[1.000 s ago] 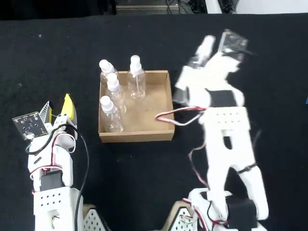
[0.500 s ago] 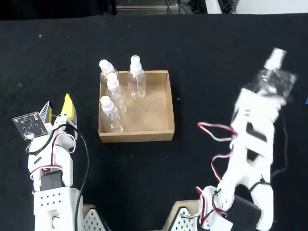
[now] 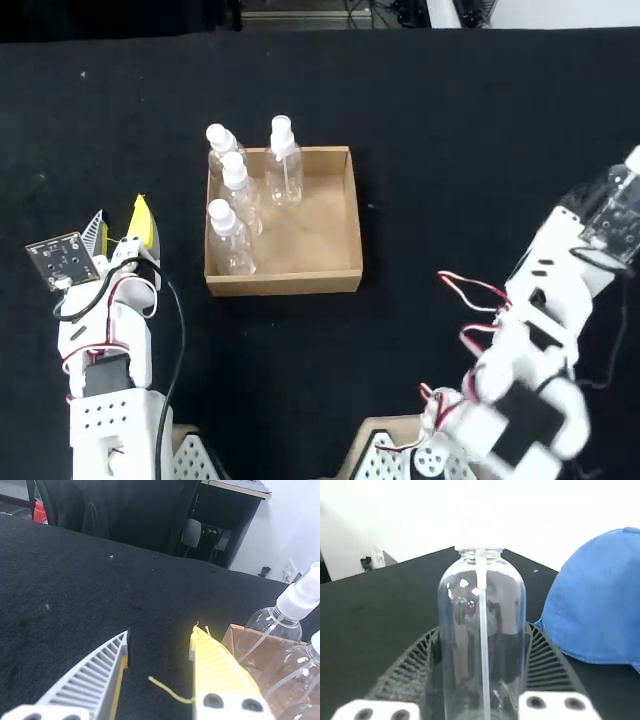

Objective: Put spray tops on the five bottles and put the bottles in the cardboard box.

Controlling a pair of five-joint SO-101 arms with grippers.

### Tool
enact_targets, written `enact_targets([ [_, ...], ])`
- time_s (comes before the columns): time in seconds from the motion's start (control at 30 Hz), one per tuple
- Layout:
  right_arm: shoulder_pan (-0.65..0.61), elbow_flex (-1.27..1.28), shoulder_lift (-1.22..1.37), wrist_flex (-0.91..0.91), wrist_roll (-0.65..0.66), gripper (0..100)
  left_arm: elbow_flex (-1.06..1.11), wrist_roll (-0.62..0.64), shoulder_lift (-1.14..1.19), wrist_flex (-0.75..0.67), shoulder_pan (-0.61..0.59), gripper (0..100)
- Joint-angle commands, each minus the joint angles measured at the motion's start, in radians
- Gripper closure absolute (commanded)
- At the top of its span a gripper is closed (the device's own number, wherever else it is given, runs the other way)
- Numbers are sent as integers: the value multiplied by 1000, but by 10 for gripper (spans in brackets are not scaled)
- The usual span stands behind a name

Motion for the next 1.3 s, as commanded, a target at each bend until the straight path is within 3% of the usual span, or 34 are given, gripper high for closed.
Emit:
enact_targets([
  [0.0,38,-36,183,-256,6,853,24,-8,-9,5,-8,813],
  [0.2,34,-38,432,-588,-2,853,24,-8,-11,5,-7,813],
  [0.37,29,-45,558,-758,-2,852,24,-8,-11,5,-7,813],
  [0.63,40,-236,792,-796,-2,851,24,-8,-12,5,-7,813],
  [0.83,28,-226,891,-1002,0,851,24,-8,-15,5,-7,813],
  [1.27,-2,-219,955,-993,6,849,24,-8,-15,3,-8,813],
])
